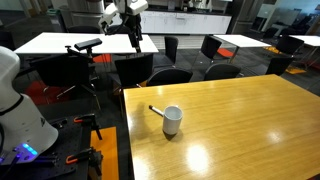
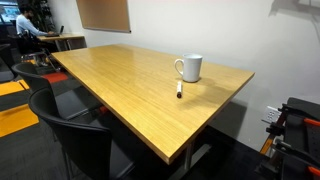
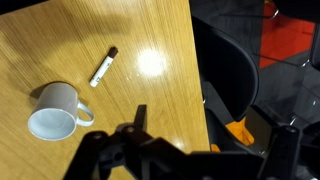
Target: Put the marker in the cup
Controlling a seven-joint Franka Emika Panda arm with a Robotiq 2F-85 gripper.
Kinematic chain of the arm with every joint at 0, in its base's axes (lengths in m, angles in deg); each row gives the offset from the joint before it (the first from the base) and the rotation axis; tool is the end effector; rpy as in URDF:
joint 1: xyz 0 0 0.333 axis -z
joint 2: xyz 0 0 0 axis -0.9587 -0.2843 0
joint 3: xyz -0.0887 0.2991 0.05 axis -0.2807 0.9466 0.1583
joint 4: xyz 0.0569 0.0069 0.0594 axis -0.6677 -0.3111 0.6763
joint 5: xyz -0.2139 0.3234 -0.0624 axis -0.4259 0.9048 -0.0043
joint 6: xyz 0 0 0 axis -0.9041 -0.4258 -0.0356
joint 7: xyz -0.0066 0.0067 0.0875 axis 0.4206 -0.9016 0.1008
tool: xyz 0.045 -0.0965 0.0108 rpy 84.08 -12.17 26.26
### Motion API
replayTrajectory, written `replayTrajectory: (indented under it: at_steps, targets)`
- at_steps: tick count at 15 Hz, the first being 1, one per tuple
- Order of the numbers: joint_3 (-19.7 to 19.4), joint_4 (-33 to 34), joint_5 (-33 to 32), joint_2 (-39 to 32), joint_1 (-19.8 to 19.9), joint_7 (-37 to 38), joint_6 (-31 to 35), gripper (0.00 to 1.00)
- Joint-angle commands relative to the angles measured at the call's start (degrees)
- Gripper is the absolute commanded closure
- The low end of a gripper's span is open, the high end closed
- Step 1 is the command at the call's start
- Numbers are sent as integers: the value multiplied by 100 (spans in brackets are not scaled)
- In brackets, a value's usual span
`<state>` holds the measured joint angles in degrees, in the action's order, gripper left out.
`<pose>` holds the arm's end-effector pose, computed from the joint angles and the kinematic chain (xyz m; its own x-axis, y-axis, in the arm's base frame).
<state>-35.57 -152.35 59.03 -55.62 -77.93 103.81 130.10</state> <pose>0.4340 0.1001 0.5015 0.8931 -0.3744 0.2494 -0.2969 -0.9071 -0.2984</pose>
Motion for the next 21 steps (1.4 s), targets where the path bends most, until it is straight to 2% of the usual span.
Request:
replayTrajectory:
  at_steps: [1,3,6,7,13,15,21]
  targets:
    - [389,-395,-215,72,383,1045,860,0]
    - [669,-591,-517,74,660,1731,1252,0]
    - [902,-794,-1028,53,950,2562,1245,0]
    - [658,-637,-845,-9,655,2149,1139,0]
    - [763,-763,-977,-2,832,2629,1262,0]
    - [661,-775,-685,-119,689,2651,1316,0]
    - [522,-794,-307,-567,612,2867,1500,0]
